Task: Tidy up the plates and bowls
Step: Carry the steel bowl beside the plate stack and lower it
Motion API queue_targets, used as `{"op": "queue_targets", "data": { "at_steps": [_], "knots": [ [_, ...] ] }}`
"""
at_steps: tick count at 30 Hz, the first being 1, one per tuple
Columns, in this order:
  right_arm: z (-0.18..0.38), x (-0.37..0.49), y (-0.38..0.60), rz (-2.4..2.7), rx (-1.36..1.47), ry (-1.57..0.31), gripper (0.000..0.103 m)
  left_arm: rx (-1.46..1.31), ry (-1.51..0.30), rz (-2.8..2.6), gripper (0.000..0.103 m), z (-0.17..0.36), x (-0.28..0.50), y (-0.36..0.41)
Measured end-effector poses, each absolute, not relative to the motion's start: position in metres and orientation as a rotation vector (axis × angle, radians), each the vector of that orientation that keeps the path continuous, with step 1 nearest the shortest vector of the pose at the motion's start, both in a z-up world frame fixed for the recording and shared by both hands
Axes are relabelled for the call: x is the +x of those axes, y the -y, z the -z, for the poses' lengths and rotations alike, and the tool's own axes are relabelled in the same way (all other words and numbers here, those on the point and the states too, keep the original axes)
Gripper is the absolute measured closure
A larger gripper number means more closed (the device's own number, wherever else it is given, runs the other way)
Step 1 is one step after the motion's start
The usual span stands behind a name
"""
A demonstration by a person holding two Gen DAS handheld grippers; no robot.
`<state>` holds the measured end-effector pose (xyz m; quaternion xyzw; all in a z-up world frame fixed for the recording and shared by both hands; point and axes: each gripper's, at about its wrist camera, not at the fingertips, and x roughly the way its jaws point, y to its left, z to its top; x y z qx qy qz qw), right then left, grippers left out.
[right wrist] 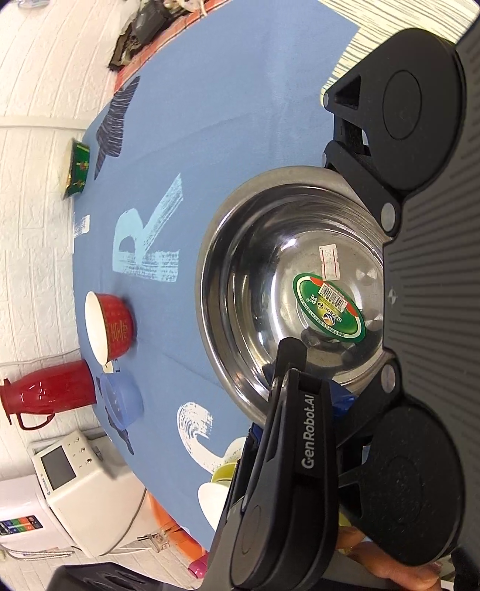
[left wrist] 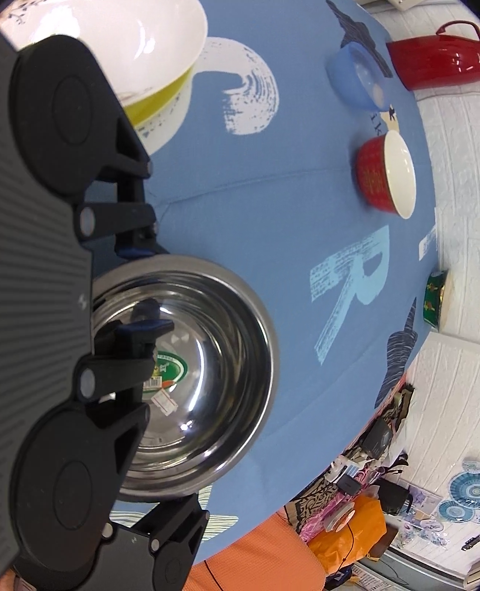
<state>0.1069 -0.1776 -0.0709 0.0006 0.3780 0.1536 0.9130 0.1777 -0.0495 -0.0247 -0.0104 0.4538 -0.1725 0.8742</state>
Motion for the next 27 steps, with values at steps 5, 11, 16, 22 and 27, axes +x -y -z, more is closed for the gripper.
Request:
{"op": "queue_targets", "data": {
  "at_steps": [5, 11, 16, 22, 27],
  "knots": [
    [0.078, 0.107, 0.174, -0.334, 0.010, -0.772, 0.020, 0.010, -0.917, 0.329, 0.081, 0.029, 0.175, 0.050],
    [0.076, 0.102, 0.180, -0.329, 0.028, -0.772, 0.021, 0.013, -0.884, 0.305, 0.032, 0.026, 0.170, 0.049],
    [0.073, 0.098, 0.191, -0.283, 0.040, -0.765, 0.021, 0.017, -0.819, 0.276, 0.032, 0.014, 0.164, 0.047],
    [0.065, 0.083, 0.213, -0.230, 0.092, -0.736, 0.021, 0.023, -0.752, 0.228, 0.031, 0.000, 0.156, 0.037],
    [0.055, 0.074, 0.234, -0.191, 0.146, -0.701, 0.021, 0.019, -0.699, 0.194, 0.031, -0.014, 0.149, 0.024]
  ]
}}
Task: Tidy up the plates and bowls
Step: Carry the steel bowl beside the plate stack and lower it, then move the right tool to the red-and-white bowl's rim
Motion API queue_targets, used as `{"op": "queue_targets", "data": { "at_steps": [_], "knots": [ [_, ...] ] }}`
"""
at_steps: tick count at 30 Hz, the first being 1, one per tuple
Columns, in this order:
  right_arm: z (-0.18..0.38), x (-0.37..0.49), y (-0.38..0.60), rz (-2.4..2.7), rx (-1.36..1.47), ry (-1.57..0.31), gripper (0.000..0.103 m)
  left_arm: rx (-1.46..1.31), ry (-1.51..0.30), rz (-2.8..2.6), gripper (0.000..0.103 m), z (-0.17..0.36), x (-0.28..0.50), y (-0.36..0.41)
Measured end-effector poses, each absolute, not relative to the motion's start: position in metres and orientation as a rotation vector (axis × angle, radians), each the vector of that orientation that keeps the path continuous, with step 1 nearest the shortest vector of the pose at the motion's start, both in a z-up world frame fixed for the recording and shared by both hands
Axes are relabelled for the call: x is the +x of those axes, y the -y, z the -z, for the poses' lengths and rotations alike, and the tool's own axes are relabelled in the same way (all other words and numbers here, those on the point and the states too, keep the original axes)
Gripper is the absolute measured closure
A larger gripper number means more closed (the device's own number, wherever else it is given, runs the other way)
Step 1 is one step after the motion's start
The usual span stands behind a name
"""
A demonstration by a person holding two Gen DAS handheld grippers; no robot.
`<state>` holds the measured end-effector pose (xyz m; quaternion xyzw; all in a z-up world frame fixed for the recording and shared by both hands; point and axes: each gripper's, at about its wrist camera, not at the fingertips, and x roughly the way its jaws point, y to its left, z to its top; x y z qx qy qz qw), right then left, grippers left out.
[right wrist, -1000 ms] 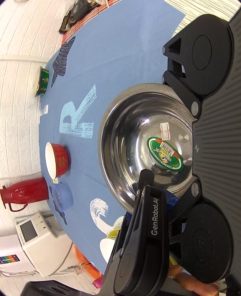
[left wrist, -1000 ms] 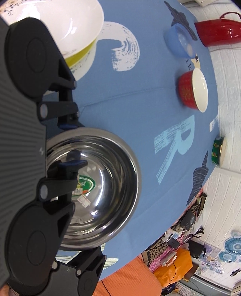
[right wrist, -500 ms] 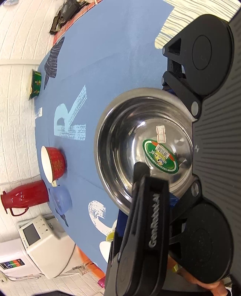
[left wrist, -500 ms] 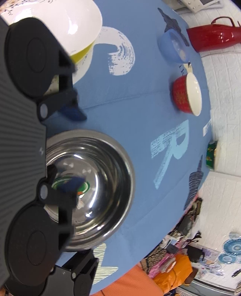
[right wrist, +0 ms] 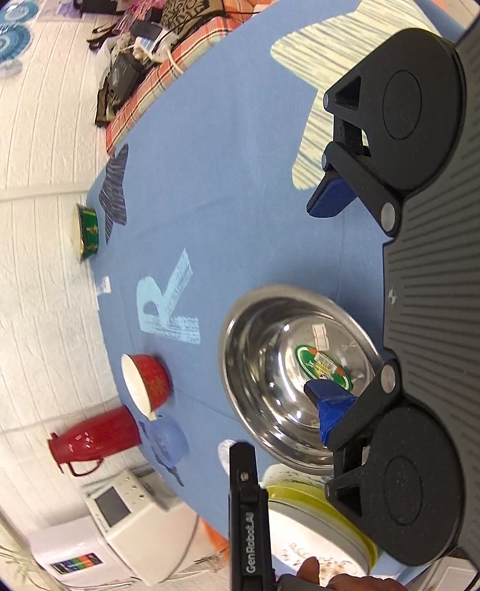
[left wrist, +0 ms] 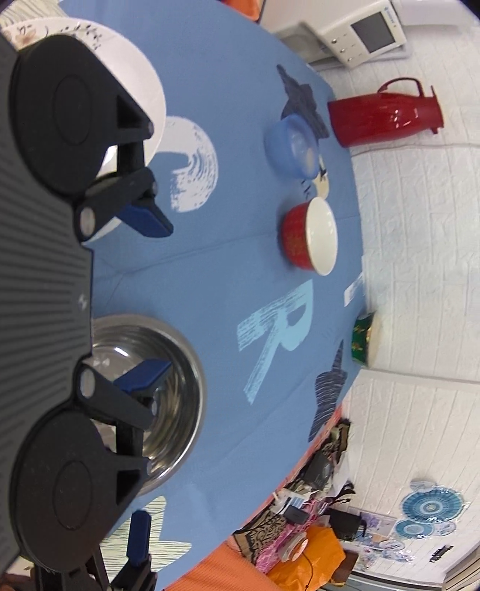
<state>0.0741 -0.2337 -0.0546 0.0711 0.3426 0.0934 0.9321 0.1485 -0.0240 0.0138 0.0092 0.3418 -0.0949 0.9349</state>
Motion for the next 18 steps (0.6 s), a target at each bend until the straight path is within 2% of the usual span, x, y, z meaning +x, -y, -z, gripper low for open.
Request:
{"op": "queue_targets", "data": {
  "at_steps": [7, 18],
  "knots": [
    [0.040, 0.088, 0.238, -0.190, 0.173, -0.686, 0.021, 0.056, -0.593, 0.095, 0.029, -0.035, 0.143, 0.005],
    [0.001, 0.141, 0.200, -0.267, 0.043, -0.628, 0.021, 0.063, -0.545, -0.015, 0.028, -0.050, 0.172, -0.034]
  ]
}}
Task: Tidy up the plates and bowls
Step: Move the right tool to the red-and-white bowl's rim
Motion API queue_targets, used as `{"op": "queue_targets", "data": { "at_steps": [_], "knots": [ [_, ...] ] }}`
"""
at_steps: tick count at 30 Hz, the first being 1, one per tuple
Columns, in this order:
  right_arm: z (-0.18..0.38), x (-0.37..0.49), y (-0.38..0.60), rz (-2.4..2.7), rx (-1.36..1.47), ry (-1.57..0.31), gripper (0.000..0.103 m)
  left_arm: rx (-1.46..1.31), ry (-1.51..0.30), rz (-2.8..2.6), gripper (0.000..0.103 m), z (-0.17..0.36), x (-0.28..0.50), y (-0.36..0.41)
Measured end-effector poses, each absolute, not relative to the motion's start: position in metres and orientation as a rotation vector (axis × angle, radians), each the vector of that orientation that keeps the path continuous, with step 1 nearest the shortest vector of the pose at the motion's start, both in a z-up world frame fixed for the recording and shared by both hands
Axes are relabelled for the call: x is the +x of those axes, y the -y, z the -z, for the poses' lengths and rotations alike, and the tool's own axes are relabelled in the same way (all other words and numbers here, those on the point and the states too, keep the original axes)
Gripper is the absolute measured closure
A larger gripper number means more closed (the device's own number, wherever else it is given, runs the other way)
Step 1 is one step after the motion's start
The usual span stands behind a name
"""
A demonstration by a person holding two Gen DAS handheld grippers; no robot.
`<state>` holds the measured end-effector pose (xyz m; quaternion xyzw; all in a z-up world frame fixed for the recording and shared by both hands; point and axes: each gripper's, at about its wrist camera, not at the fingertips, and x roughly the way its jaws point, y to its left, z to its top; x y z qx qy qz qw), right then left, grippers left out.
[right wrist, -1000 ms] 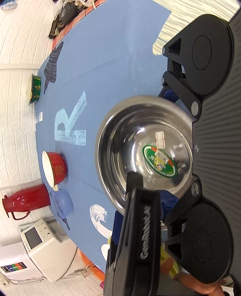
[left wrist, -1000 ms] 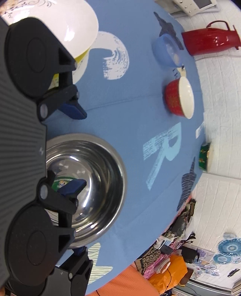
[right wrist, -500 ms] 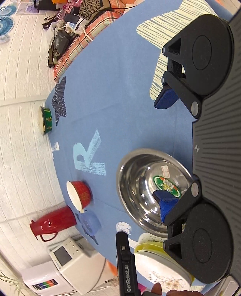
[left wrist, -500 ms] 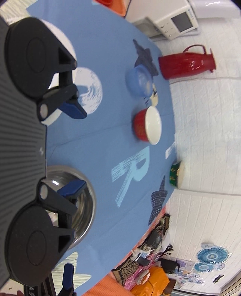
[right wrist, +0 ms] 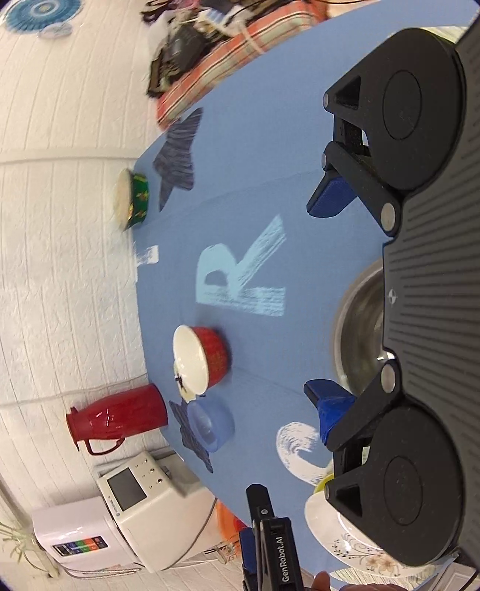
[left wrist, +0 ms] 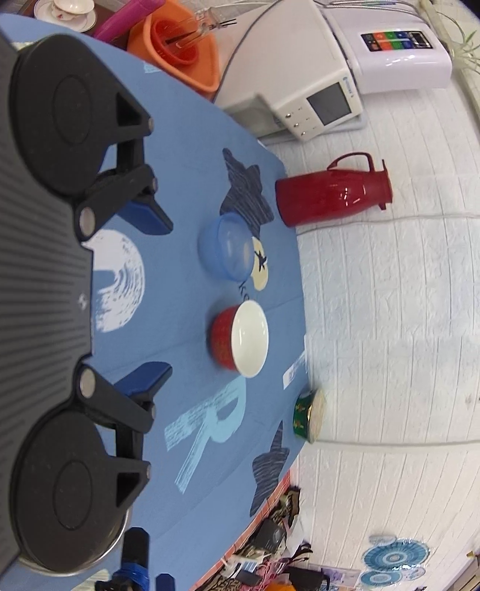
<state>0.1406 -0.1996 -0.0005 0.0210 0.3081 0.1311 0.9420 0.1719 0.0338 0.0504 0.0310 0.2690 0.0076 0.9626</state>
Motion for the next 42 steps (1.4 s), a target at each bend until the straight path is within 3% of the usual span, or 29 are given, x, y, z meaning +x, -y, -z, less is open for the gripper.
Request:
{"op": "queue_targets", "data": {
  "at_steps": [16, 27, 33, 42],
  "knots": [
    [-0.025, 0.249, 0.144, -0.378, -0.097, -0.635, 0.021, 0.077, -0.568, -0.049, 0.028, -0.053, 0.257, -0.061],
    [-0.010, 0.344, 0.116, -0.390, -0.101, -0.722, 0.021, -0.426, -0.808, 0.023, 0.028, -0.038, 0.362, -0.100],
    [0.020, 0.377, 0.109, -0.388, -0.134, -0.801, 0.021, -0.503, -0.904, -0.038, 0.028, -0.019, 0.393, -0.091],
    [0.033, 0.403, 0.093, -0.444, -0.238, -0.777, 0.021, -0.560, -0.948, -0.045, 0.028, -0.005, 0.427, -0.078]
  ]
}}
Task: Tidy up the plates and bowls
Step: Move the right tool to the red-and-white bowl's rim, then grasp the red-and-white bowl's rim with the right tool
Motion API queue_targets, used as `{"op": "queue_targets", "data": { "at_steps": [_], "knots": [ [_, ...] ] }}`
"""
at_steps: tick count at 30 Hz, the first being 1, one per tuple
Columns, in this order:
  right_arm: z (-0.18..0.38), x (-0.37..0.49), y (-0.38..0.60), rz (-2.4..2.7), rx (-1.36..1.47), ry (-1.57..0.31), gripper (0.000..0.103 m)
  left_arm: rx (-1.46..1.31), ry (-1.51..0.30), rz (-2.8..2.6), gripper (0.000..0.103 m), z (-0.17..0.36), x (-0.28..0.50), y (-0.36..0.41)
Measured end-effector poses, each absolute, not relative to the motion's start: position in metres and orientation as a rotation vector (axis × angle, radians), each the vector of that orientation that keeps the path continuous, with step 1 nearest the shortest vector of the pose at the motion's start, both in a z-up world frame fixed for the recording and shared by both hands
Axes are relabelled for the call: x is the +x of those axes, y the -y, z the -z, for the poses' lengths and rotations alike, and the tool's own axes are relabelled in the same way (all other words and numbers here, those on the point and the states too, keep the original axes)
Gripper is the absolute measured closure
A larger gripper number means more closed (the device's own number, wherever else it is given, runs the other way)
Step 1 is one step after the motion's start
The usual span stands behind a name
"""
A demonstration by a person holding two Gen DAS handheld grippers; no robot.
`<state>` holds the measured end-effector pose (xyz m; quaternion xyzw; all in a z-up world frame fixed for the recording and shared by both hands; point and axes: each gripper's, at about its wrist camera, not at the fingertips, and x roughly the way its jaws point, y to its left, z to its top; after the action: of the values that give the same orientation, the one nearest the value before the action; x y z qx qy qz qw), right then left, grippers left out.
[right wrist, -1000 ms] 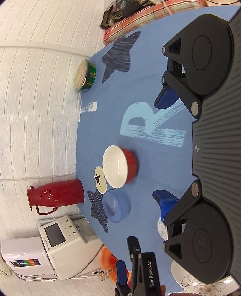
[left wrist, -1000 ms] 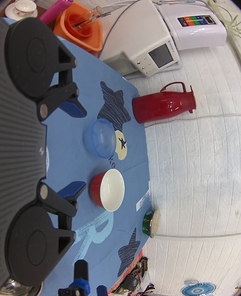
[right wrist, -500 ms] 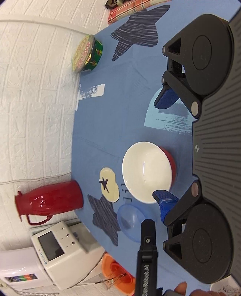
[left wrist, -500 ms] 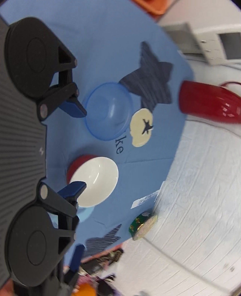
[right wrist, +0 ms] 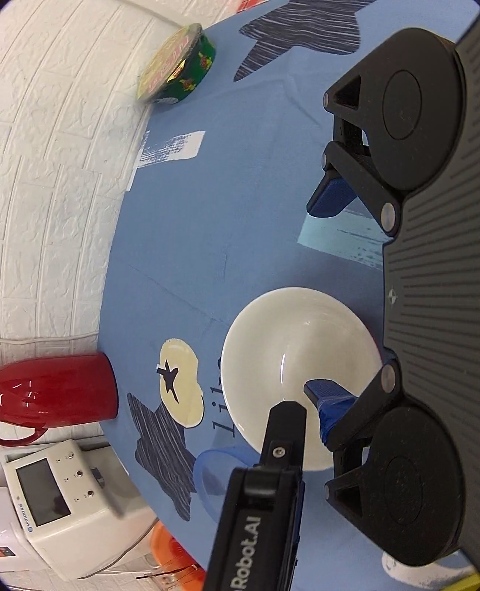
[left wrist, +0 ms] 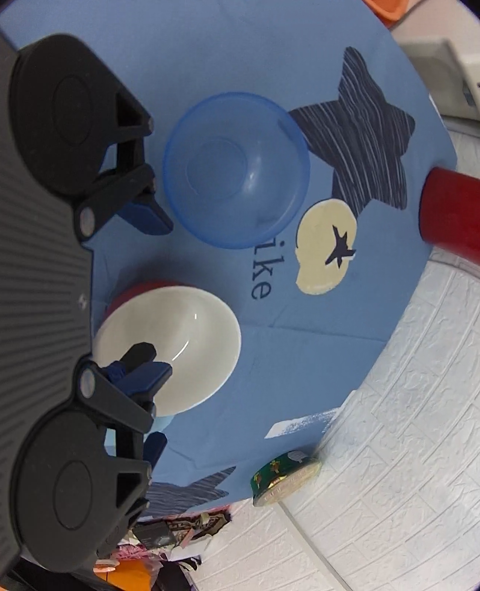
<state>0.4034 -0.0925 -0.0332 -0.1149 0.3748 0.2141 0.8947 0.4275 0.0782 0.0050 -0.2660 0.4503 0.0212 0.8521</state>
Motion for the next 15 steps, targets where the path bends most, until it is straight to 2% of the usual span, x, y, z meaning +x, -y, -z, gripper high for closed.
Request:
{"op": "queue_targets", "data": {
  "at_steps": [7, 9, 11, 15],
  "knots": [
    [0.051, 0.415, 0.084, -0.492, -0.227, -0.800, 0.021, -0.575, -0.976, -0.031, 0.028, 0.011, 0.446, -0.074],
    [0.053, 0.417, 0.085, -0.507, -0.204, -0.792, 0.023, -0.546, -0.974, -0.030, 0.031, 0.012, 0.449, -0.070],
    [0.054, 0.416, 0.088, -0.517, -0.176, -0.794, 0.024, -0.521, -0.972, -0.033, 0.046, 0.014, 0.452, -0.069],
    [0.058, 0.410, 0.091, -0.533, -0.141, -0.796, 0.026, -0.499, -0.986, -0.010, 0.063, 0.018, 0.455, -0.068]
  ]
}}
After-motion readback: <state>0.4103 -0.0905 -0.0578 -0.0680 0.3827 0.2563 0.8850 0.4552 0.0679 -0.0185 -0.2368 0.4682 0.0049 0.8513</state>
